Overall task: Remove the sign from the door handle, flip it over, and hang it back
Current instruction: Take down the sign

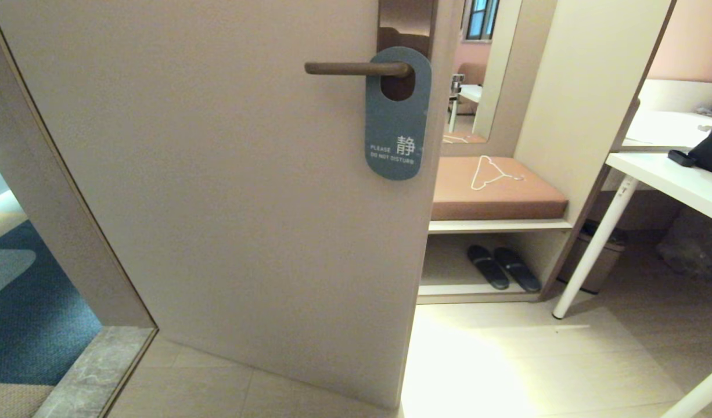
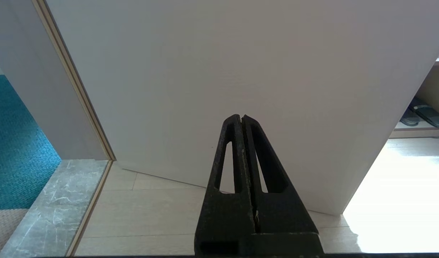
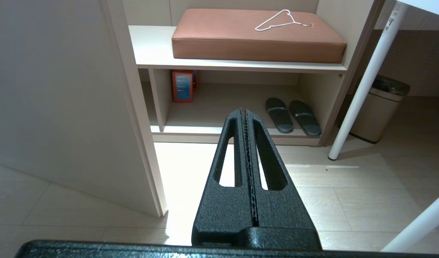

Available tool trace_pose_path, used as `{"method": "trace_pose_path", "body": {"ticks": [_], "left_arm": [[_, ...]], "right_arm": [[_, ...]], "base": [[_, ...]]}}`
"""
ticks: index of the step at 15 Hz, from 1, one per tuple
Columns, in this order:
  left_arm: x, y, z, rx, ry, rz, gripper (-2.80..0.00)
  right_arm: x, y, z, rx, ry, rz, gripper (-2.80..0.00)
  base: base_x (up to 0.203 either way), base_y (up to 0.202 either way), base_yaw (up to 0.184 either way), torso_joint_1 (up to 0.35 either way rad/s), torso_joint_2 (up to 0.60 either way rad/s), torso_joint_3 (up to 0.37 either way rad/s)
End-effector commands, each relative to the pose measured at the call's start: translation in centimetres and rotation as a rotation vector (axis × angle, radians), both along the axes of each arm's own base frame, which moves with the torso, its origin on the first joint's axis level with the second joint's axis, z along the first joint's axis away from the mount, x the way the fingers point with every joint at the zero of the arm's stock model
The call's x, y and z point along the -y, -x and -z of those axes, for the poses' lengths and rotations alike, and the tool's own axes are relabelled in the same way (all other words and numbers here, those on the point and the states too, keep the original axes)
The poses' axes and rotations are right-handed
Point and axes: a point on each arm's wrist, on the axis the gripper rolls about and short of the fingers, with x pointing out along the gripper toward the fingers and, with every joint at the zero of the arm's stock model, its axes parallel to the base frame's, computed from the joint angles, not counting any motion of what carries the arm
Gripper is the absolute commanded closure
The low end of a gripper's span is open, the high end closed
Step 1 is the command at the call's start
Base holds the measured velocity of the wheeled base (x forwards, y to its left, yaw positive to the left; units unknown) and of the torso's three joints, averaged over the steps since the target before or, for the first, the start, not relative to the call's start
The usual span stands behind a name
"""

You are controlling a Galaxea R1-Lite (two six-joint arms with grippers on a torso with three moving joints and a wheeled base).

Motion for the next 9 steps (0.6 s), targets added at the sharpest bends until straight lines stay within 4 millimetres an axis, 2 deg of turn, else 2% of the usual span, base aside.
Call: {"method": "trace_pose_path", "body": {"ticks": [1, 9], "left_arm": [[0.00, 0.00, 0.00, 0.000, 0.001, -0.001, 0.00], [0.00, 0.00, 0.00, 0.000, 0.001, -0.001, 0.00]], "right_arm": [[0.00, 0.00, -0.01, 0.000, 0.000, -0.001, 0.00], [0.00, 0.00, -0.01, 0.000, 0.000, -0.001, 0.00]], "base": [[0.000, 0.000, 0.000, 0.000, 0.00, 0.000], [0.000, 0.000, 0.000, 0.000, 0.00, 0.000]]}}
